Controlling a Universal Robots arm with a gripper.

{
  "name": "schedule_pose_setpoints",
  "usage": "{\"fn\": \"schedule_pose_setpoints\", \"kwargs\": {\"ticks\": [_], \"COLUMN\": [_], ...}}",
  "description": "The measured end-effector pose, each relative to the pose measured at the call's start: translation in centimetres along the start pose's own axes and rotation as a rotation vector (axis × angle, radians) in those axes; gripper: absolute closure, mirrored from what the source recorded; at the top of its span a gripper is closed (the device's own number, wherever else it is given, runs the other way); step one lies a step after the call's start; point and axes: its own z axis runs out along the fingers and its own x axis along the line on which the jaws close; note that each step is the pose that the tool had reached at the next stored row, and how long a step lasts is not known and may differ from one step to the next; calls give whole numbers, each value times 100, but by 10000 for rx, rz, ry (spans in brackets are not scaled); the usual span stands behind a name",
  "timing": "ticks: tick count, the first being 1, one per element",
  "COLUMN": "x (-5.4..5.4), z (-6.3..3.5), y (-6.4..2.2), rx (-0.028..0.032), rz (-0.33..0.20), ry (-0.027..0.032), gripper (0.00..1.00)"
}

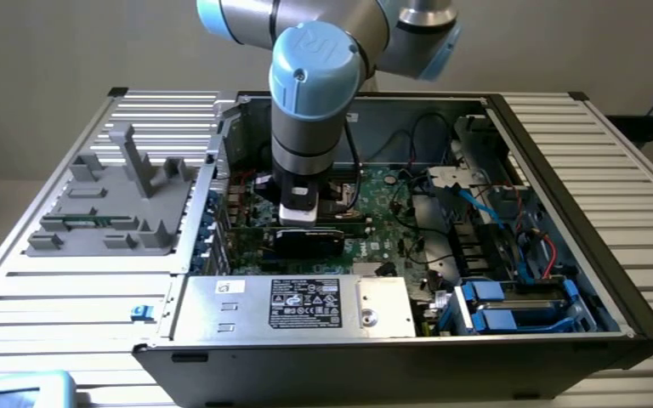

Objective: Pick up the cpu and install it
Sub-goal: 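Install the second cpu locking lever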

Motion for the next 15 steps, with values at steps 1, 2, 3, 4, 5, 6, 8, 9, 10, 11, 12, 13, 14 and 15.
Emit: {"fn": "schedule_pose_setpoints", "kwargs": {"ticks": [1,2,3,4,5,6,8,9,10,11,12,13,14,15], "x": [0,0,0,5,13,22,27,27,27,27,27,27,27,26], "z": [0,0,0,-1,-2,-2,-2,-2,-2,-2,-2,-2,-2,-3], "y": [0,0,0,0,-1,-2,-2,-2,-3,-3,-3,-3,-2,-1], "rx": [0,0,0,-1,-1,0,1,1,0,0,0,1,1,-2], "rz": [0,0,1,3,3,2,0,1,1,0,0,0,1,2], "ry": [-1,0,-1,-2,0,0,1,1,0,1,1,1,1,-1], "gripper": [89,89,89,89,89,89,89,89,89,89,89,89,89,89]}}
